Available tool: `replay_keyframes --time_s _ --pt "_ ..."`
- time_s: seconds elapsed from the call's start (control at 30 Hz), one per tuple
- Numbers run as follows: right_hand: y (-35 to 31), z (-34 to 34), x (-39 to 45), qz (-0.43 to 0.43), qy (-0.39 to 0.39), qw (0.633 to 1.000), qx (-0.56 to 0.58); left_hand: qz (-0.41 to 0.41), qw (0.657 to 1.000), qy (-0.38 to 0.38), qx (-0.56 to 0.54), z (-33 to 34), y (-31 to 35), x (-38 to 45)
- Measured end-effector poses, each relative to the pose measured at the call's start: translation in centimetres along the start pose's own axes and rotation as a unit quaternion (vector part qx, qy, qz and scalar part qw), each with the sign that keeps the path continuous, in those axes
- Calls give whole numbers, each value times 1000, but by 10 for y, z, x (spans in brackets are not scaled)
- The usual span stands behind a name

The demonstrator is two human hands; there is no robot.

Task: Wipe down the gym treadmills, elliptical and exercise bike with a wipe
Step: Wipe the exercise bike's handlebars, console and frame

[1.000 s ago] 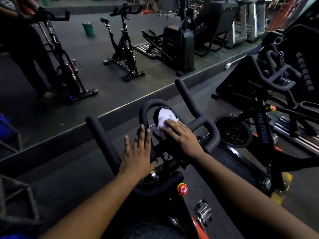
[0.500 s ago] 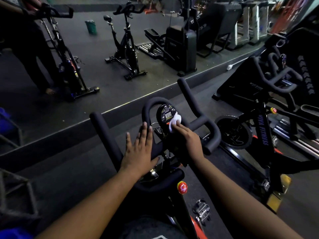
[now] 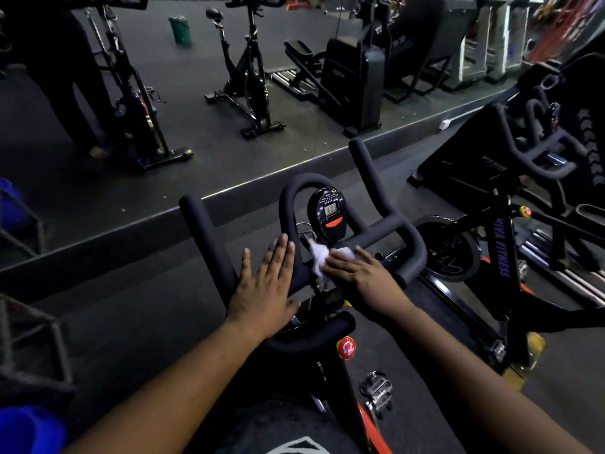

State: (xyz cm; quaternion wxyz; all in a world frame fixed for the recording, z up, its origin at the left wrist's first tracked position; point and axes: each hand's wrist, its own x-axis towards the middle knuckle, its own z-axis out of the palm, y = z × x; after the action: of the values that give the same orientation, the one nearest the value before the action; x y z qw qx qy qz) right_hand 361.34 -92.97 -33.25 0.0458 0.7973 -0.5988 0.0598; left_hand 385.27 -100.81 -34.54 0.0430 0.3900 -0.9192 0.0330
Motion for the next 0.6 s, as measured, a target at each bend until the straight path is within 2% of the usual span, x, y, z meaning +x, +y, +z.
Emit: replay_keyframes --time_s 0.13,0.23,0.3,0.37,0.53,0.6 --pt "10 -10 -8 83 32 996 -23 33 999 -14 12 0 0 0" --pt "-18 -8 -1 81 65 995 -1 48 998 -19 41 -5 3 3" --pt "-27 -6 0 59 26 998 -3 52 997 -33 46 -9 6 6" --pt "-16 -11 0 72 3 997 -6 45 997 -45 40 -13 10 12" --pt "36 -44 7 181 -57 981 34 14 999 -37 16 -23 13 38" --pt "54 -56 12 250 -19 966 67 6 999 -46 8 -28 15 47"
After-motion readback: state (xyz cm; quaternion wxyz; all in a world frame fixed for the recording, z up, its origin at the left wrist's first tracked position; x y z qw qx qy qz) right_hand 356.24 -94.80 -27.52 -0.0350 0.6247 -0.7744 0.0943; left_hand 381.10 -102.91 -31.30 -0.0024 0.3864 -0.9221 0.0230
